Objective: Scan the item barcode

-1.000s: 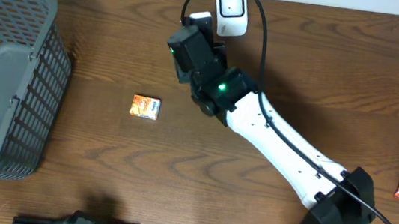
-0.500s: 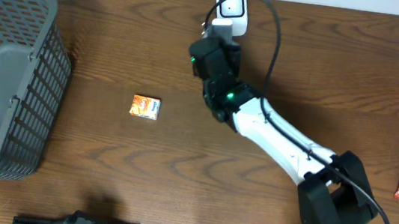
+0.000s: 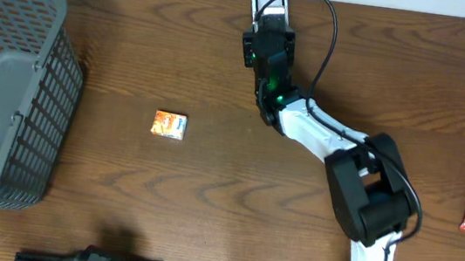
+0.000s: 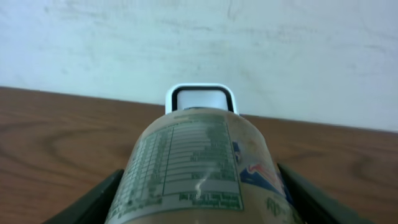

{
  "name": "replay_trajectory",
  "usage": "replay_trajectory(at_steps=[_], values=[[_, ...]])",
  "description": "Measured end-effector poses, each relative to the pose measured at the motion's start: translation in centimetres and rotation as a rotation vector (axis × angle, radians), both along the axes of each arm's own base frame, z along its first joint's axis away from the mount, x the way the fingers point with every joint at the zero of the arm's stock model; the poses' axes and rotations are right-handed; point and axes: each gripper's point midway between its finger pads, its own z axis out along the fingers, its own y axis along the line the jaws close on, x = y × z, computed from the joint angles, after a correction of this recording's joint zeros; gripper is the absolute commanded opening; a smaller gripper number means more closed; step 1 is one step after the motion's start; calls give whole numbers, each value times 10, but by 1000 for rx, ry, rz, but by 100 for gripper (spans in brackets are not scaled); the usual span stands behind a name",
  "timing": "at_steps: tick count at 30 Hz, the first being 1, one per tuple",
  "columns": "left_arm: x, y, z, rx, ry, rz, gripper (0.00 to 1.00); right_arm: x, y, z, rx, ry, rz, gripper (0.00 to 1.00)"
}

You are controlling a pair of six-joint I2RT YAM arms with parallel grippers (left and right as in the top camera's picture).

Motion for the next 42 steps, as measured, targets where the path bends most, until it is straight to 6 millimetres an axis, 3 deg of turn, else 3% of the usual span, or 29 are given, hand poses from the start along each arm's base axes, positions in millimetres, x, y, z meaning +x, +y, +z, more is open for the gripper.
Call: replay_trajectory(at_steps=[5,12,15,21,26,34,39,42], values=[[0,0,0,0,-1,0,98,17,0,-15,-31,-46,7,48],[0,0,0,0,0,0,98,60,5,-59,-96,-36,9,49],[0,0,0,0,-1,0,98,76,11,-50,-104,-72,7,49],[0,0,0,0,-1,0,98,82,14,-36,-112,-95,10,48],[0,0,0,0,-1,0,98,86,6,-37,-116,-91,1,48],[0,0,0,0,-1,0,98,97,-24,-38,-115,-85,-39,49],[0,0,0,0,-1,0,98,98,-27,-40,-118,-78,-43,50],[0,0,0,0,-1,0,98,95,-28,-53,-144,-21,-40,49]])
